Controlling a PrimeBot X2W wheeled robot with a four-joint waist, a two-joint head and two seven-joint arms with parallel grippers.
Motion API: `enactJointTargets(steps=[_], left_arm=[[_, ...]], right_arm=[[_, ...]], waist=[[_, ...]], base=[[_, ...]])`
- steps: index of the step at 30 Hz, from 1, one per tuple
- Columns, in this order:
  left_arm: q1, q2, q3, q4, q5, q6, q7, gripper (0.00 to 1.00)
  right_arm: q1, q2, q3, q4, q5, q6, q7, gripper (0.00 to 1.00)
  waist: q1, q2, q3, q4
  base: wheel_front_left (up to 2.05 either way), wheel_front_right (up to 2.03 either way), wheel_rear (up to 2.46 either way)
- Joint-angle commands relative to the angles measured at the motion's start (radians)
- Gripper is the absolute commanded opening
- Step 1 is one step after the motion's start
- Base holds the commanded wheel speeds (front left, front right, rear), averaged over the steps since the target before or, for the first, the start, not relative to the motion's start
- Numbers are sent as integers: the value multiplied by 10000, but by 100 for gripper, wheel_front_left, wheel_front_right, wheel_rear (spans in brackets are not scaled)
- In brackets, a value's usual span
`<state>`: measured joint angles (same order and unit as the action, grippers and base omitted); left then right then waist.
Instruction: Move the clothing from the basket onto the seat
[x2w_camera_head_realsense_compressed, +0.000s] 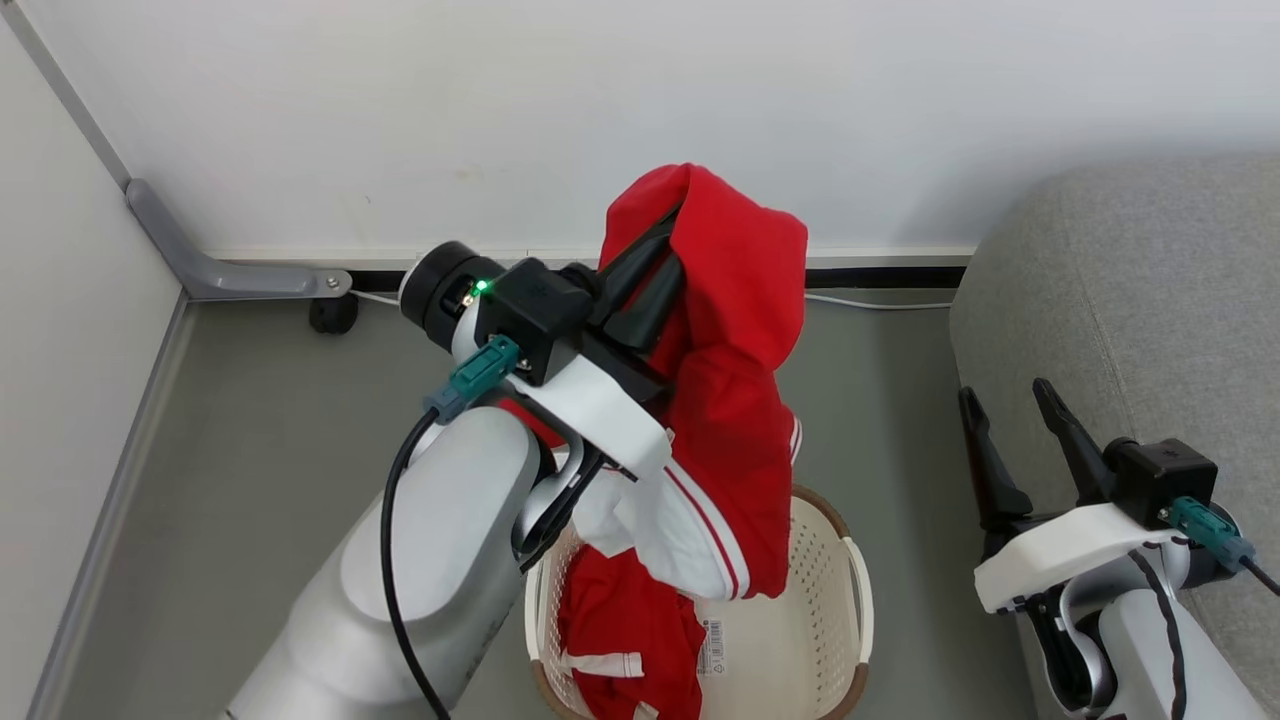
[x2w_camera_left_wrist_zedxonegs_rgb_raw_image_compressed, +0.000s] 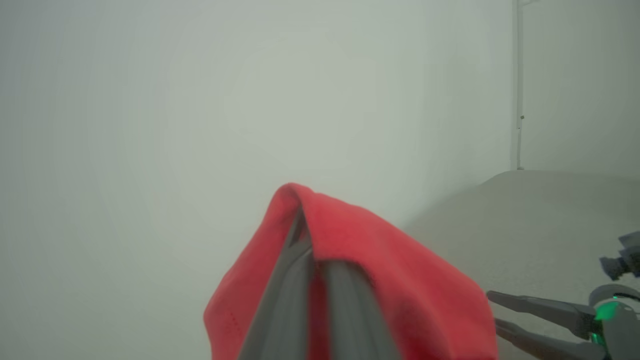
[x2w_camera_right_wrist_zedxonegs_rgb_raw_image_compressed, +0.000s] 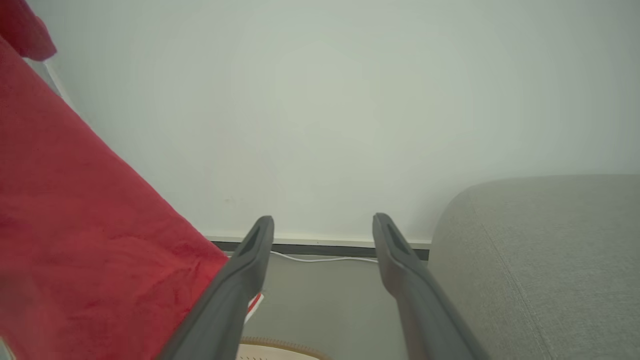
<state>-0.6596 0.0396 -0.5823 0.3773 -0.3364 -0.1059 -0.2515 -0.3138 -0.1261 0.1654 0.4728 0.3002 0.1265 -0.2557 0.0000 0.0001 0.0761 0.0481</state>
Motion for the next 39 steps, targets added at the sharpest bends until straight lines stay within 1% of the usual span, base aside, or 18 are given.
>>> enactJointTargets(steps=[1, 10, 14, 18, 25, 26, 31, 35, 39], left_arm=[[-689, 111, 194, -327, -156, -77, -103, 0], [-1428, 108, -389, -383, -512, 206, -103, 0], [-1581, 108, -576, -328, -620, 285, -103, 0], [-1620, 107, -768, -339, -573, 386, -103, 0], [-1666, 107, -936, -292, -616, 426, -103, 0], [-1666, 107, -936, -292, -616, 426, -103, 0], [-1703, 107, -1061, -212, -632, 429, -103, 0], [-1694, 107, -1185, -206, -701, 456, -103, 0], [-1715, 107, -1289, -208, -781, 489, -103, 0]], right_arm=[[-23, 28, 196, -173, -4, 42, -61, 100], [11, 121, 215, -183, 18, 42, -61, 100], [-90, 128, 535, -388, 171, 42, -61, 100], [-212, 109, 1440, -1059, 527, 42, -61, 100], [-485, -355, 3407, -2624, 1317, 42, -61, 100], [-485, -355, 3407, -2624, 1317, 42, -61, 100], [-700, -679, 4489, -3475, 1671, 42, -61, 100], [-819, -796, 4870, -3871, 1580, 42, -61, 100], [-774, -772, 4749, -3556, 1192, 42, -61, 100]], waist=[[1, -1, 14, -30], [1, -1, 87, -130], [1, -1, 176, -167], [1, -1, 233, -200], [1, -1, 355, -237], [1, -1, 355, -237], [1, -1, 428, -208], [1, -1, 469, -163], [1, -1, 485, -125]], base=[[0, 0, 0], [0, 0, 0], [0, 0, 0], [0, 0, 0], [0, 0, 0], [0, 0, 0], [0, 0, 0], [0, 0, 0], [0, 0, 0]])
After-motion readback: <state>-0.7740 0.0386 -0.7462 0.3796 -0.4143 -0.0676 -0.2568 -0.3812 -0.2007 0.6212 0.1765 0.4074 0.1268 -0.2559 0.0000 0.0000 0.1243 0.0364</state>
